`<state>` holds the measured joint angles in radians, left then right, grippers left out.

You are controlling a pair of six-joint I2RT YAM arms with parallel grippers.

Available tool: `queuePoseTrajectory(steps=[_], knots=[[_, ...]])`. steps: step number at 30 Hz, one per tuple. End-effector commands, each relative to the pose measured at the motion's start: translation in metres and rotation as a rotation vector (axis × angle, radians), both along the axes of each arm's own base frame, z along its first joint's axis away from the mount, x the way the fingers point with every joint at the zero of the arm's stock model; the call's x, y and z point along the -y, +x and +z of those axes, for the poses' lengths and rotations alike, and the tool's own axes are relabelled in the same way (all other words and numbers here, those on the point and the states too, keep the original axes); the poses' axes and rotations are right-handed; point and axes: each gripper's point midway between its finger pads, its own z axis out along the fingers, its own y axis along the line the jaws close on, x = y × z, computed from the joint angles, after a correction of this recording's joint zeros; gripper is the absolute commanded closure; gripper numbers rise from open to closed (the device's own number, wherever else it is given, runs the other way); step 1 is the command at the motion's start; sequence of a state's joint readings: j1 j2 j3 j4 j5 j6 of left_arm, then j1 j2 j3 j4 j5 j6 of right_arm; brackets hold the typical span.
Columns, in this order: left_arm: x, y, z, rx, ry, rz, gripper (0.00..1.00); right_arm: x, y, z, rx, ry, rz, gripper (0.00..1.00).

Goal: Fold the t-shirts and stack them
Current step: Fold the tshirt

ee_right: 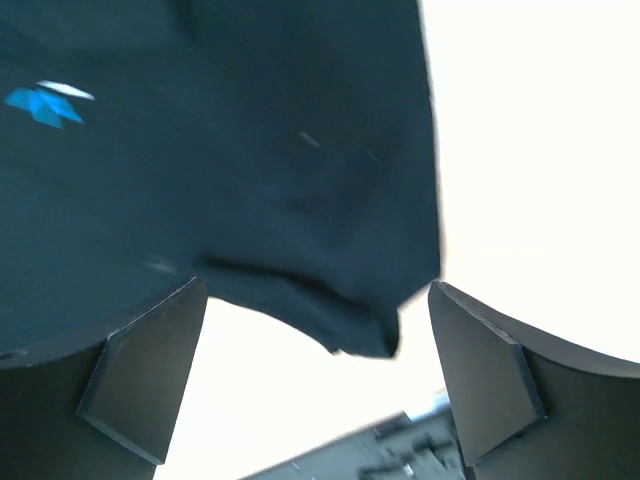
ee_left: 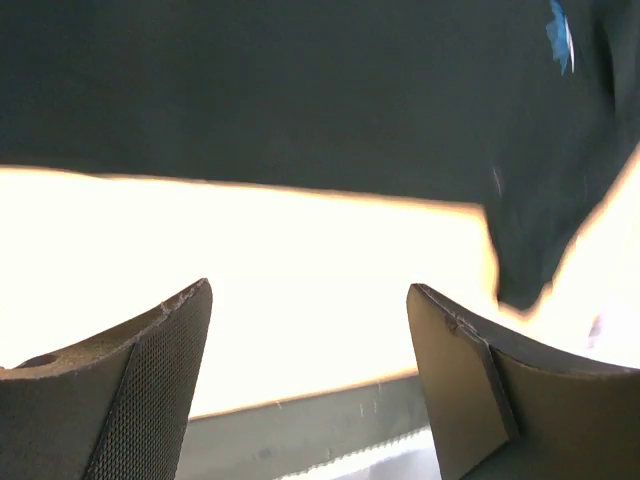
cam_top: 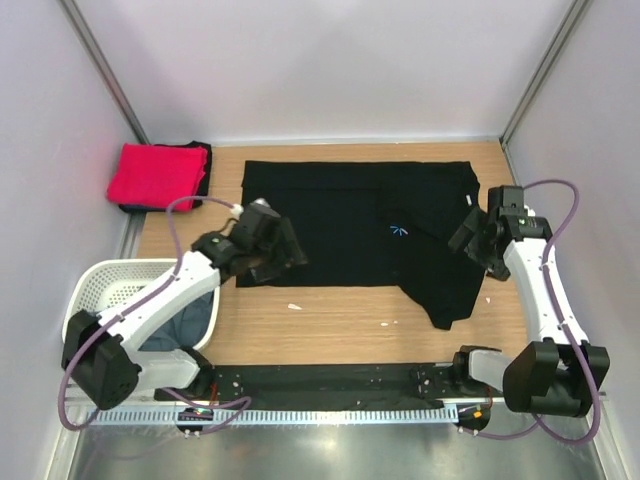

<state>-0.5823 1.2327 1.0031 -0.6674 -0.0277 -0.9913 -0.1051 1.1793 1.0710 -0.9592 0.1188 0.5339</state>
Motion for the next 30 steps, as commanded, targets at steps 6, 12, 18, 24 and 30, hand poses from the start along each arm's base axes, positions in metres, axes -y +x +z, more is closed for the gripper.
queuePoseTrajectory(steps=[6, 12, 18, 24, 30], knots=[[0.160, -0.022, 0.028, 0.141, -0.068, -0.206, 0.21, -0.010, -0.055, -0.022, -0.053, 0.024, -0.011, 0.19], [0.259, -0.046, 0.013, 0.060, -0.242, -0.184, 0.24, -0.011, -0.051, -0.032, -0.014, 0.040, -0.050, 0.25], [0.309, -0.076, -0.006, 0.044, -0.318, -0.111, 0.30, 0.023, -0.022, 0.031, 0.079, -0.098, -0.188, 0.22], [0.344, -0.086, -0.021, -0.002, -0.365, -0.096, 0.34, 0.039, -0.020, 0.096, 0.251, -0.144, -0.305, 0.21], [0.363, -0.078, -0.035, 0.039, -0.331, -0.064, 0.39, 0.039, -0.021, 0.111, 0.273, -0.161, -0.278, 0.21]])
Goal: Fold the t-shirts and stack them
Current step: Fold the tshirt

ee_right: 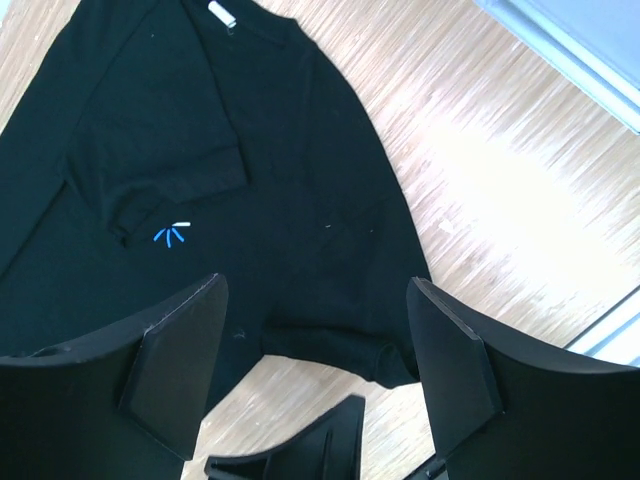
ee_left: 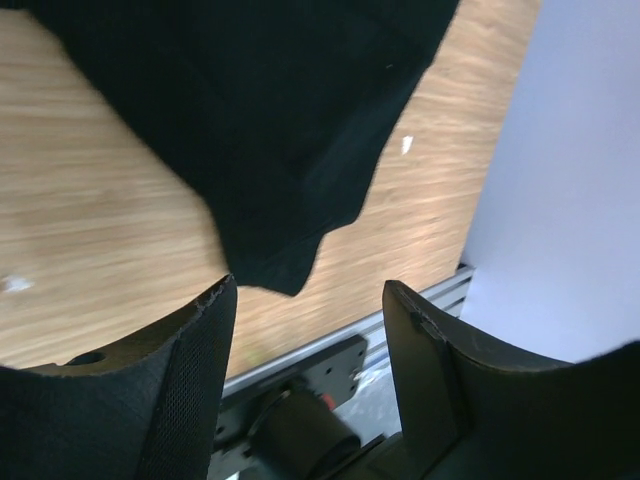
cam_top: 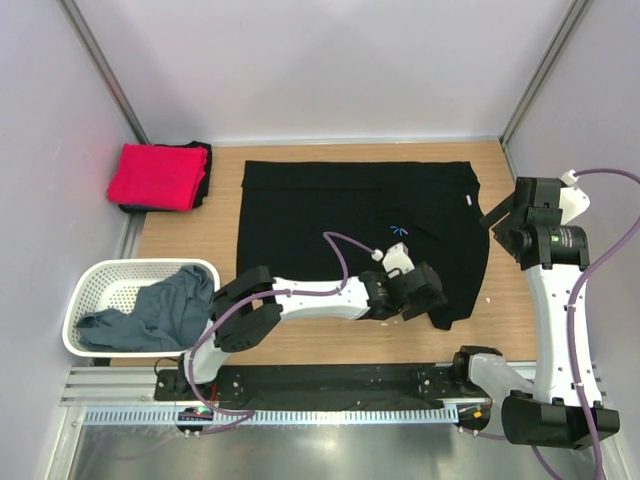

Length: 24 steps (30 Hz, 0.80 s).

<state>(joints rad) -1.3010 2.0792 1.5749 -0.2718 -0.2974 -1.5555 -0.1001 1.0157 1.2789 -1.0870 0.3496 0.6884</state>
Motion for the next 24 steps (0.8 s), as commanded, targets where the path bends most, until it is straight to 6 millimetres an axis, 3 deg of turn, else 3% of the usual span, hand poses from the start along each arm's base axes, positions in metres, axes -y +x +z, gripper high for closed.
queuePoseTrajectory(steps=[1, 2, 5, 19, 22, 24], knots=[[0.022, 0.012, 0.024, 0.045, -0.073, 0.071, 0.39, 0.007, -0.006, 0.010, 0.006, -0.035, -0.031, 0.22], [0.023, 0.012, 0.013, 0.038, -0.052, 0.070, 0.40, 0.008, -0.006, 0.013, 0.011, -0.040, -0.029, 0.21], [0.025, 0.011, 0.005, 0.026, -0.023, 0.067, 0.40, 0.008, -0.006, 0.016, 0.010, -0.049, -0.024, 0.22], [0.034, 0.013, -0.023, -0.010, 0.026, 0.080, 0.41, 0.004, 0.005, 0.006, -0.017, -0.035, 0.019, 0.21], [0.032, 0.016, -0.026, -0.015, 0.030, 0.091, 0.53, 0.006, 0.003, 0.004, -0.034, -0.046, 0.019, 0.21], [0.030, 0.019, -0.026, -0.017, 0.031, 0.096, 0.67, 0.007, 0.003, 0.001, -0.044, -0.053, 0.015, 0.21]])
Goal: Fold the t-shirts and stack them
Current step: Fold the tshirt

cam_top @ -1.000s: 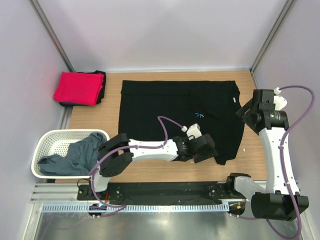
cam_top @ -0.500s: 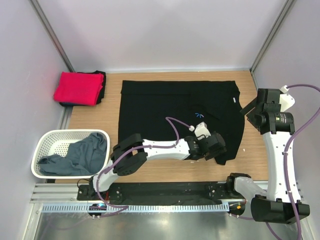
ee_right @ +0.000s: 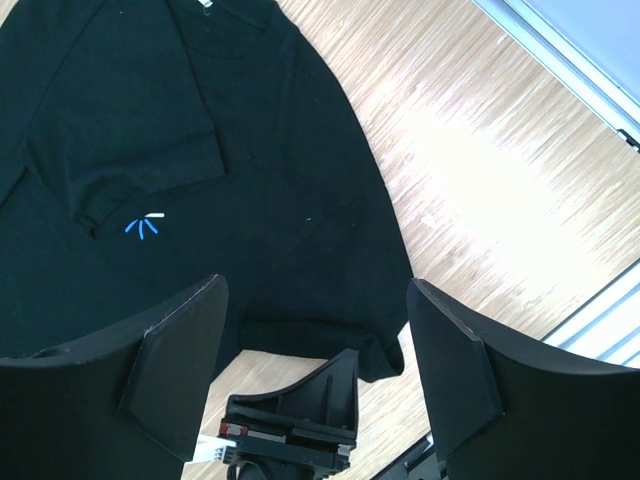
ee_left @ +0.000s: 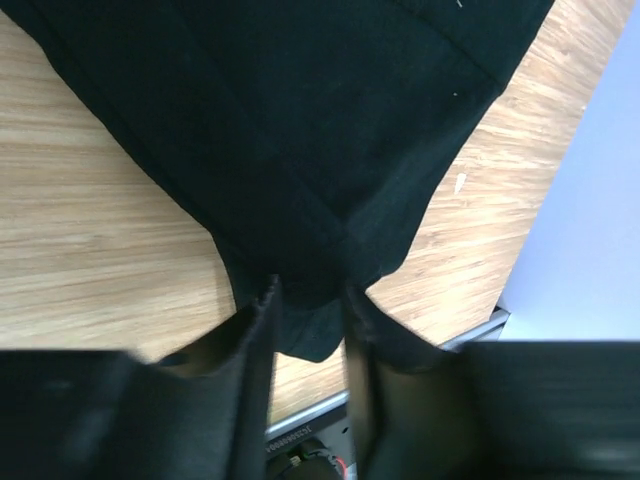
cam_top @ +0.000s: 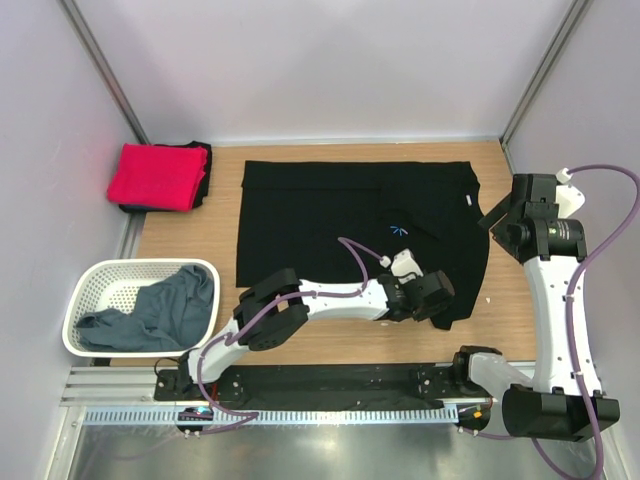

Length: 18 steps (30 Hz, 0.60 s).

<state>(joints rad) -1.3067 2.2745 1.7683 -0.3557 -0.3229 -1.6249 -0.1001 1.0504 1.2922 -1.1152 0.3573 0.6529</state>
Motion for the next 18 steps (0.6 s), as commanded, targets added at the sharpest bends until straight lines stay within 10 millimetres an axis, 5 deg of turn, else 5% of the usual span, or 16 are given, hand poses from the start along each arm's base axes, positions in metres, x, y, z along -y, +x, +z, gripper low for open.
queuePoseTrajectory(steps=[1, 6, 14, 18], knots=[[0.002, 0.012, 0.017, 0.026, -0.023, 0.041, 0.71, 0.005, 0.004, 0.007, 0.016, -0.032, -0.003, 0.21], [-0.011, 0.023, 0.013, 0.010, -0.012, 0.075, 0.99, 0.007, 0.005, 0.005, 0.001, -0.041, -0.007, 0.21], [-0.052, 0.035, 0.029, 0.030, 0.017, 0.093, 1.00, 0.006, 0.005, -0.008, -0.043, -0.046, 0.019, 0.22], [-0.062, 0.026, 0.037, 0.036, 0.024, 0.018, 1.00, -0.003, -0.001, -0.025, -0.096, -0.009, 0.071, 0.21]])
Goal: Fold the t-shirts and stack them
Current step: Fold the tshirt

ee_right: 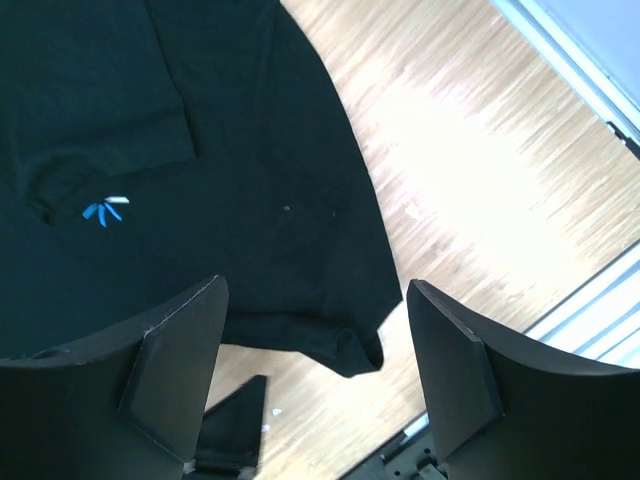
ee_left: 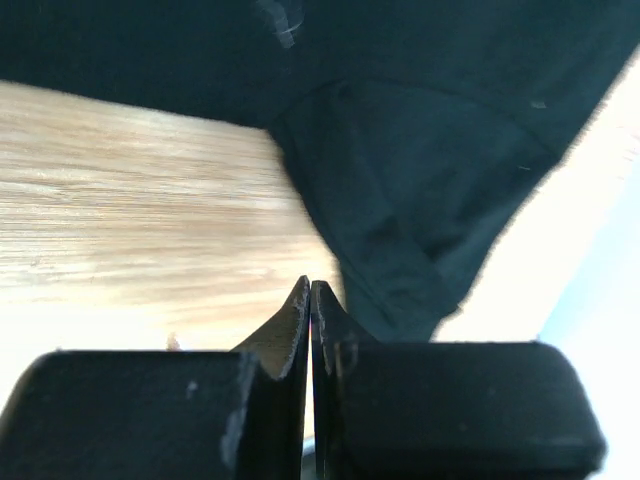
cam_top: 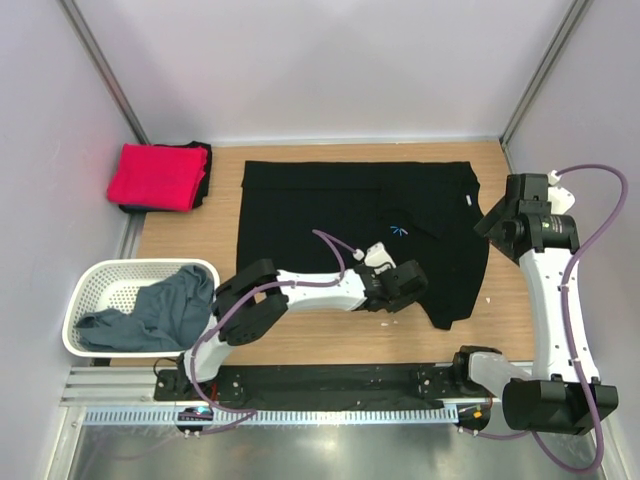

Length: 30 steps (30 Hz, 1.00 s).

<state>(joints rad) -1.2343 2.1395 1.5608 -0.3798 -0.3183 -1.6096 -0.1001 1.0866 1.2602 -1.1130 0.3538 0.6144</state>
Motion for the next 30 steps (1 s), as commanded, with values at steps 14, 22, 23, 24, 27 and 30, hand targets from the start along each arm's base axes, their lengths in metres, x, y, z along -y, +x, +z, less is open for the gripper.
queuePoseTrajectory(steps=[14, 22, 23, 24, 27, 30], knots=[[0.067, -0.021, 0.031, -0.038, -0.159, -0.100, 0.35, 0.002, -0.006, 0.002, -0.014, -0.023, 0.010, 0.20], [0.082, -0.019, 0.024, -0.041, -0.155, -0.087, 0.43, 0.001, -0.002, 0.001, -0.023, -0.021, 0.030, 0.20], [0.082, -0.017, 0.024, -0.034, -0.154, -0.082, 0.45, 0.001, -0.002, 0.001, -0.023, -0.020, 0.031, 0.20], [0.082, -0.014, 0.026, -0.024, -0.154, -0.073, 0.48, 0.001, -0.001, 0.002, -0.019, -0.022, 0.034, 0.20], [0.083, -0.011, 0.029, -0.009, -0.152, -0.071, 0.62, 0.000, -0.002, -0.001, -0.026, -0.017, 0.036, 0.20], [0.080, -0.009, 0.031, 0.004, -0.143, -0.065, 0.73, 0.000, -0.005, -0.004, -0.032, -0.019, 0.037, 0.20]])
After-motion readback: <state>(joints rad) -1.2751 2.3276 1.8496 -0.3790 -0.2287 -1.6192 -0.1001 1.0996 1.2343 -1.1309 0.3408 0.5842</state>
